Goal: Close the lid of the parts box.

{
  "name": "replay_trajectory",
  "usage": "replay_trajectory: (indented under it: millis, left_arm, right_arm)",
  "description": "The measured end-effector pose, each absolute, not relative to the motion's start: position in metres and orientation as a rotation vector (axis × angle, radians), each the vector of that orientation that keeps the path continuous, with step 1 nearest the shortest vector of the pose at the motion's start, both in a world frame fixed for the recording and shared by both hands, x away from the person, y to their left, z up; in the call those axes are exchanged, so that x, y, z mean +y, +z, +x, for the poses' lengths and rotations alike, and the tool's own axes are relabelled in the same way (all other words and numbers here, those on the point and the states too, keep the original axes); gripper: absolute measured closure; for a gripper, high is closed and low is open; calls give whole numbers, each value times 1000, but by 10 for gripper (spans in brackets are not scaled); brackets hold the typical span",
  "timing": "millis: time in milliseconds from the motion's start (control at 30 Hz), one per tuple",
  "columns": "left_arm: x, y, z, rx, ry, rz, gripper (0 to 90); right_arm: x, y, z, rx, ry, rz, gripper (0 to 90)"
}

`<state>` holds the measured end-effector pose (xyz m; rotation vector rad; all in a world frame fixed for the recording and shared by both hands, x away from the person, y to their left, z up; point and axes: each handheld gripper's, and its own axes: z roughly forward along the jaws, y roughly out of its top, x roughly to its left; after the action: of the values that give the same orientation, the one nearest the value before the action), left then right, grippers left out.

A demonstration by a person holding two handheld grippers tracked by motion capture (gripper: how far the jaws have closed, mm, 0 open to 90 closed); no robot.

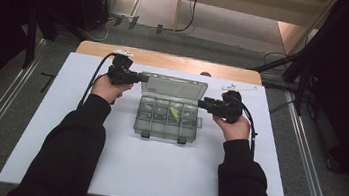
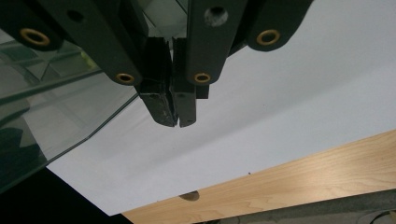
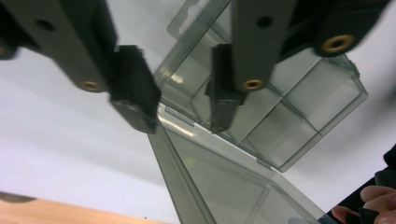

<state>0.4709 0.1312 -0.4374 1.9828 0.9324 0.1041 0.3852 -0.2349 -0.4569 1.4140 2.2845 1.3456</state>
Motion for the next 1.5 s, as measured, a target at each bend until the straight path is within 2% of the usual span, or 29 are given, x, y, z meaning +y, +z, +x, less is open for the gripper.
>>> replay_trajectory:
  millis: [100, 233, 1500]
  left_arm:
    - [131, -437, 471, 933, 106, 1987, 874]
    - [131, -437, 470, 933, 105, 1987, 873]
    - [137, -424, 441, 872, 40, 1990, 871]
  right_arm:
    - [-239, -455, 385, 2295, 1343, 1444, 806]
    - [-242, -454, 386, 2281, 1322, 1497, 900]
    - [-235, -437, 402, 2281, 1372, 1451, 900]
